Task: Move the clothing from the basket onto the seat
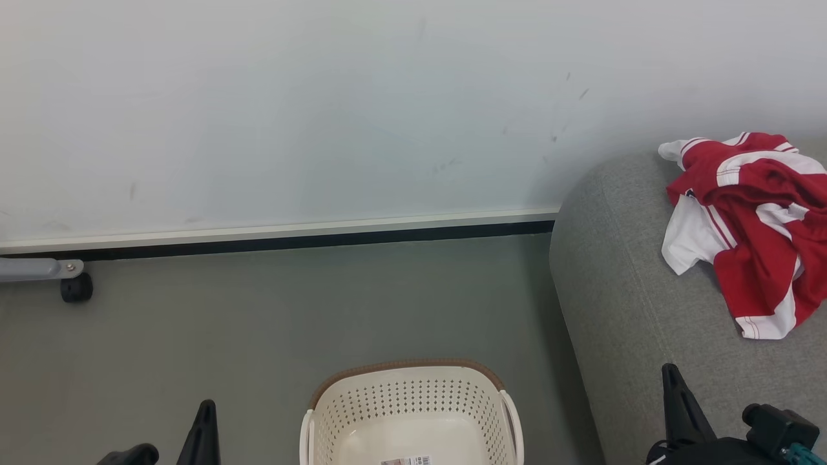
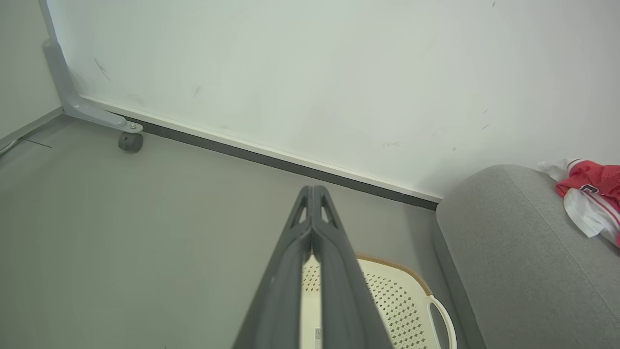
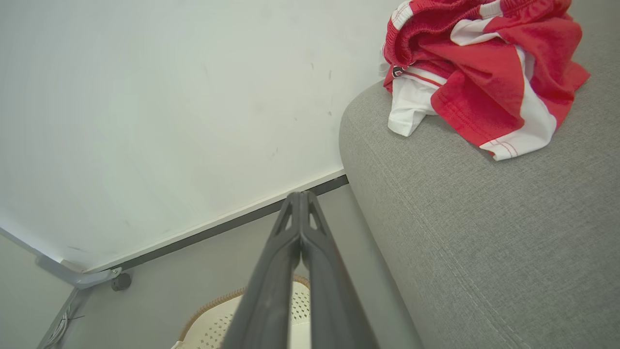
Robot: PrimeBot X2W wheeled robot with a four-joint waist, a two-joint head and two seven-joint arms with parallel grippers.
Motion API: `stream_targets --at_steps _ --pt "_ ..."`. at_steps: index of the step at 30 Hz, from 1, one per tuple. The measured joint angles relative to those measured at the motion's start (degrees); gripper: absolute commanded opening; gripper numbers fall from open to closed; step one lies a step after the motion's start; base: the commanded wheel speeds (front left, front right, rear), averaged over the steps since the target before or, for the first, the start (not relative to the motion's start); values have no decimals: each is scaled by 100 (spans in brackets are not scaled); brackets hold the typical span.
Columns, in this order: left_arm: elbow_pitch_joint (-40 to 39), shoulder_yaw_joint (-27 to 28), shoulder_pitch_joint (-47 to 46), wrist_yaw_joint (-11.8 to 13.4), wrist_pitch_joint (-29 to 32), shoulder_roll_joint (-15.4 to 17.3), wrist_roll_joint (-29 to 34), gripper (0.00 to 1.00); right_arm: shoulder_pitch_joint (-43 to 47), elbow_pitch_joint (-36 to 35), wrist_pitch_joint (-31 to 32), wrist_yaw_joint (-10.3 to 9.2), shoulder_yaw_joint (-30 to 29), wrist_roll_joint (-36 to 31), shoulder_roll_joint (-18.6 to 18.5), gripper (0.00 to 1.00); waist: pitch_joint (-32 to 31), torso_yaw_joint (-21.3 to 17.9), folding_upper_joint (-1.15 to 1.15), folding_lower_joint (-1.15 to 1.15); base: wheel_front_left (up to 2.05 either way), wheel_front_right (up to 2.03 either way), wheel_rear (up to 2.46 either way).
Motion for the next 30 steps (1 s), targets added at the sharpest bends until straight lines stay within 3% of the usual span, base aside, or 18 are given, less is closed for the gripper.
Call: stream_targets --at_steps 30 --pt "158 488 -274 -405 647 -212 -2130 0 -183 194 649 387 -712 2108 246 0 16 7 0 0 0 0 0"
